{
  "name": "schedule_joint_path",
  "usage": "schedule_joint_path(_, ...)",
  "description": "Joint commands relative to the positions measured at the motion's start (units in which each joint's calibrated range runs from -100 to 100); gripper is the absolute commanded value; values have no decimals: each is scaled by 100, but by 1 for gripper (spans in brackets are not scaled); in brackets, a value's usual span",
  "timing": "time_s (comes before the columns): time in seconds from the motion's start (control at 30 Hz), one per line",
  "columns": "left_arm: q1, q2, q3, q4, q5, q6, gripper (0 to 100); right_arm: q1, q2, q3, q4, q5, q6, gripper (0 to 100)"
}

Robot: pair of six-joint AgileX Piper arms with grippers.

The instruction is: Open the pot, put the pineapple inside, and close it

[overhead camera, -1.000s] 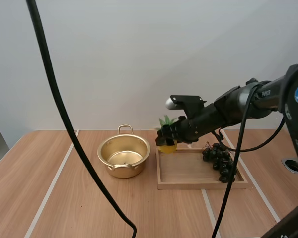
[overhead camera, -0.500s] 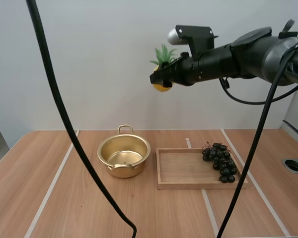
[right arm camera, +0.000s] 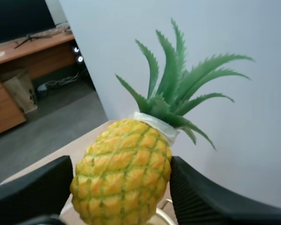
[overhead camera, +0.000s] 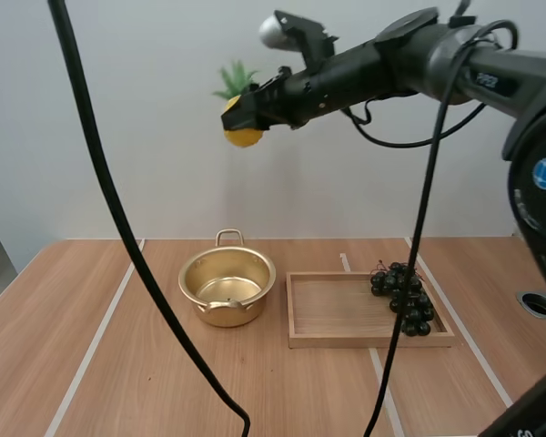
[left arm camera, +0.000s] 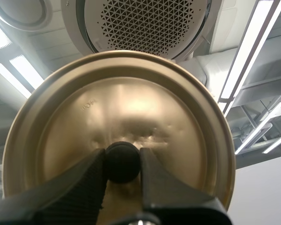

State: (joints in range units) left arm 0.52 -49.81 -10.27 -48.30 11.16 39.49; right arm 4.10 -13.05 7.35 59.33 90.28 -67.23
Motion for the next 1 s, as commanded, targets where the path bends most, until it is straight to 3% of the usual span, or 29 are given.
schedule_joint_path(0.0,-11,-53,-20,150,-18,-28,0,296,326,-65,-743,208,23,0)
schedule_joint_path(0.2,-11,-53,-20,225,-18,-28,0,683,1117,-65,-1933,782,66,0)
schedule_joint_path(0.97,-11,-53,-20,227,101,-28,0,726,2743,-53,-2750,972,-78,0)
